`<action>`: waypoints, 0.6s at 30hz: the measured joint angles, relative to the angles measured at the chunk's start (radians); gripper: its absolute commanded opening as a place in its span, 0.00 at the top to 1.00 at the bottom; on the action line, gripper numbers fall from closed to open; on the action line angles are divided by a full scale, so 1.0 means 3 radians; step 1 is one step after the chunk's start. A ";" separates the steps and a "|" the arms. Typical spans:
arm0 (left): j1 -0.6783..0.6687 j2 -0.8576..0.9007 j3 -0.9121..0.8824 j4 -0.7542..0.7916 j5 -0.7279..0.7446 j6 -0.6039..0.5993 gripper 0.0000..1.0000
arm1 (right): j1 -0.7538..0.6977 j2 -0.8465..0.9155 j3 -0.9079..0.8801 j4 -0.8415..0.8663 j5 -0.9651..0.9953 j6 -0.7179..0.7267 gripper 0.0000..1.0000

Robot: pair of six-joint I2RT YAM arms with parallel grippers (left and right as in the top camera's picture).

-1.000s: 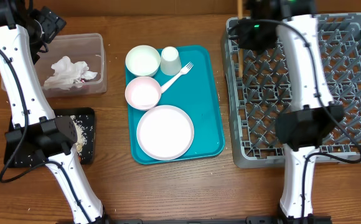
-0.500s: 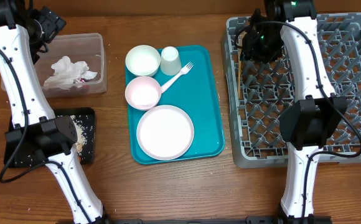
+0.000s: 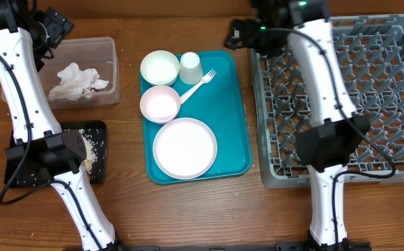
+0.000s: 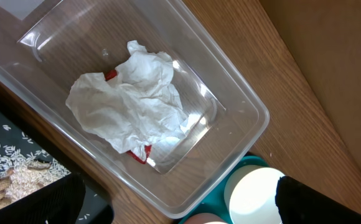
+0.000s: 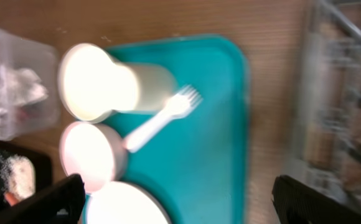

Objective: Sort waste into correct bins and load items into the dishwasher rack
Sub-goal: 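Move the right gripper to the white plate and grasp its rim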

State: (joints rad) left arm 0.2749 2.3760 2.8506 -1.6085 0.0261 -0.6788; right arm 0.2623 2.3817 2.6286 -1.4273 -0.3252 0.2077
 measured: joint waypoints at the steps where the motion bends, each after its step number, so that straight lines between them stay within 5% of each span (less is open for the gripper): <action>1: 0.0000 0.0000 0.0000 0.0000 -0.0001 0.0000 0.00 | 0.0137 0.0000 -0.0010 0.0137 -0.0001 0.0074 0.00; 6: 0.0000 0.0000 0.0000 0.0000 -0.0001 0.0000 0.00 | 0.0599 0.0000 -0.0017 0.0242 0.0099 0.0186 0.06; 9: 0.0000 0.0000 0.0000 -0.0001 -0.0001 0.0000 0.00 | 0.0744 0.0000 -0.0018 -0.0104 0.0346 0.0172 0.17; 18: 0.0000 0.0000 0.0000 -0.0001 -0.0001 0.0000 0.00 | 0.0777 0.0000 -0.0112 -0.0890 0.0790 -0.0188 0.28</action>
State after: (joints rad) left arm 0.2749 2.3760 2.8506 -1.6089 0.0257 -0.6788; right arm 0.4953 2.3817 2.5950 -1.6943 -0.0883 0.1513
